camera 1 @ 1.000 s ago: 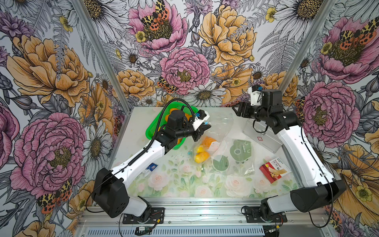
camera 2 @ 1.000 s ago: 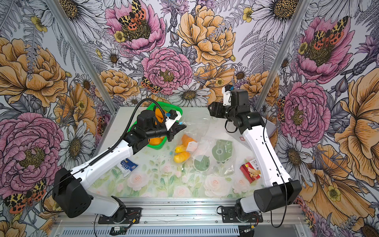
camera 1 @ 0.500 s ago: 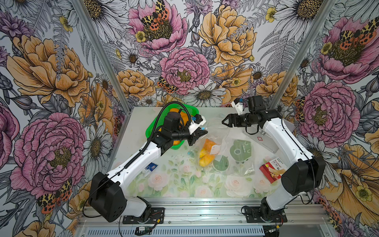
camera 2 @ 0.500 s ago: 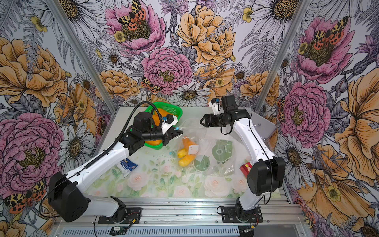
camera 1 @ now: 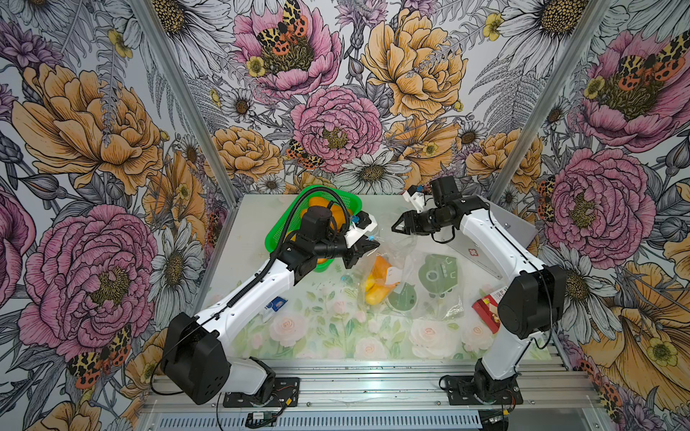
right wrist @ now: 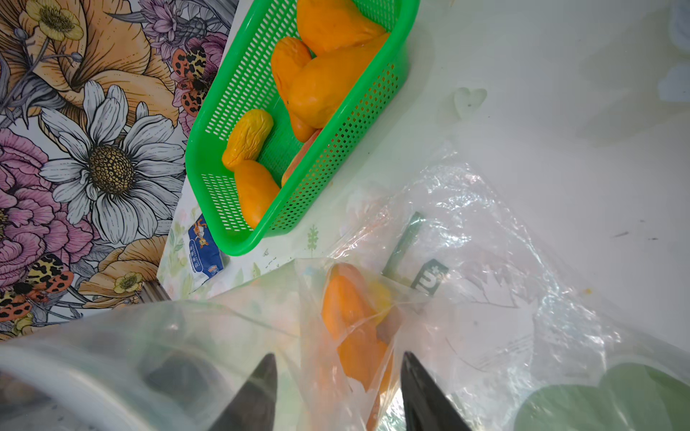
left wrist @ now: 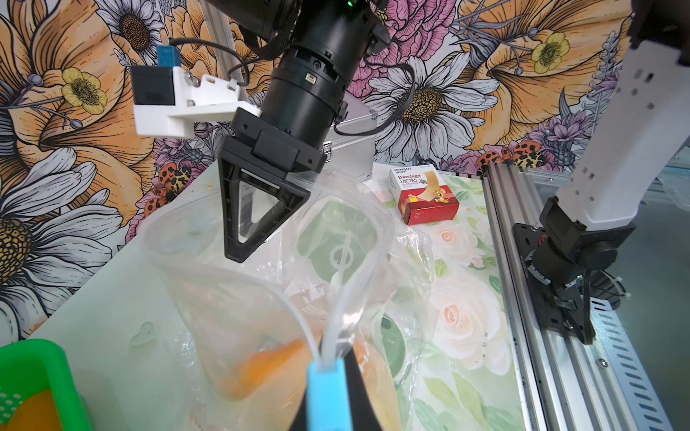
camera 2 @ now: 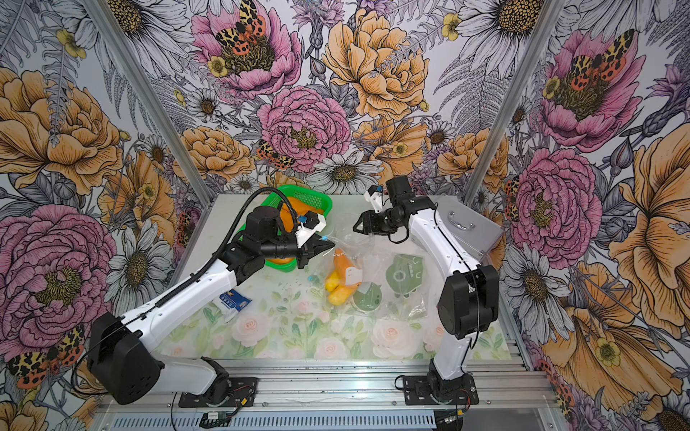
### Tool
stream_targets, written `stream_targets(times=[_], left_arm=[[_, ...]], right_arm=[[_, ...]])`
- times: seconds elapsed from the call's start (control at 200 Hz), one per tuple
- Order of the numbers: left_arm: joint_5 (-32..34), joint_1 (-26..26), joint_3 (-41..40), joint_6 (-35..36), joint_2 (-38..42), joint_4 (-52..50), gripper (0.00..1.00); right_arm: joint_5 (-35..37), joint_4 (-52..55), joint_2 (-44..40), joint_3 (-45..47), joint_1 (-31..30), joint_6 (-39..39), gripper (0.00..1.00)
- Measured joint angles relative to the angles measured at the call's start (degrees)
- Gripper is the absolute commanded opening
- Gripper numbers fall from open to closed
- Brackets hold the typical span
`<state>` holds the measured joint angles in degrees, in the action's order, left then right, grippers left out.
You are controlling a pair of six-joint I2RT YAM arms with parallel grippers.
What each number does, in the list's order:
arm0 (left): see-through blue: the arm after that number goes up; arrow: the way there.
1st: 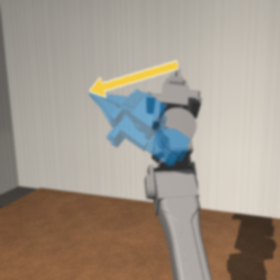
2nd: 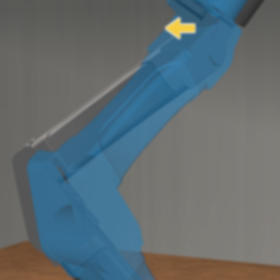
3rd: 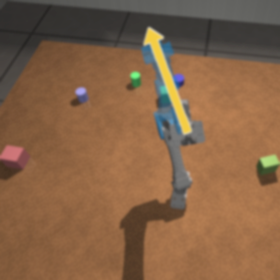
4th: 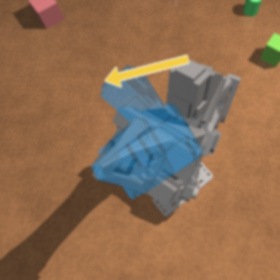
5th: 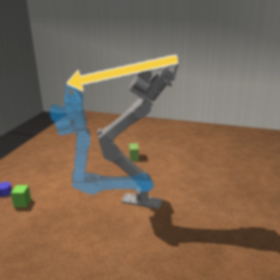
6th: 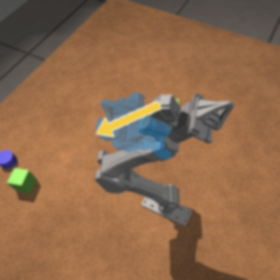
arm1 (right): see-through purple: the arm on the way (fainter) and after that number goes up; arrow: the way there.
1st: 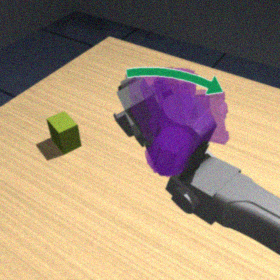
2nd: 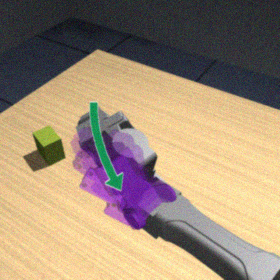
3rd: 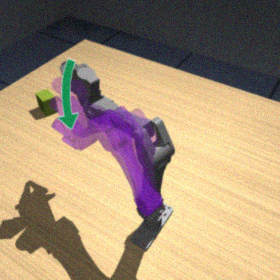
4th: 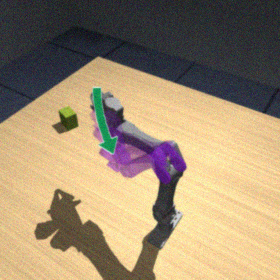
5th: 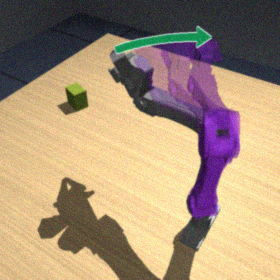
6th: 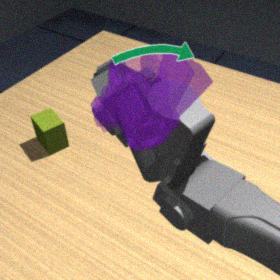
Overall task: Place the mango in a zip-top bag and seal the zipper
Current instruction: Zip the zipper on the zipper food storage bag.
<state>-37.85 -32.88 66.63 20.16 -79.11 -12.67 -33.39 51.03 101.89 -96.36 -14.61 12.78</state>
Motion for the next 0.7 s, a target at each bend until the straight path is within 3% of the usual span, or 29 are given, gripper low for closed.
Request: stream_targets(times=[0.09,0.255,0.701], left_arm=[[0.5,0.0,-0.1,0.0,0.0,0.0,0.00],[1.6,0.1,-0.8,0.0,0.4,0.1,0.00],[1.5,4.3,-1.4,0.4,1.4,3.4,0.00]], right_arm=[[1.6,0.1,-0.2,0.0,0.0,0.8,0.00],[6.3,0.6,-3.0,0.0,0.0,2.6,0.00],[22.9,1.1,-20.3,4.3,-1.7,9.0,0.00]])
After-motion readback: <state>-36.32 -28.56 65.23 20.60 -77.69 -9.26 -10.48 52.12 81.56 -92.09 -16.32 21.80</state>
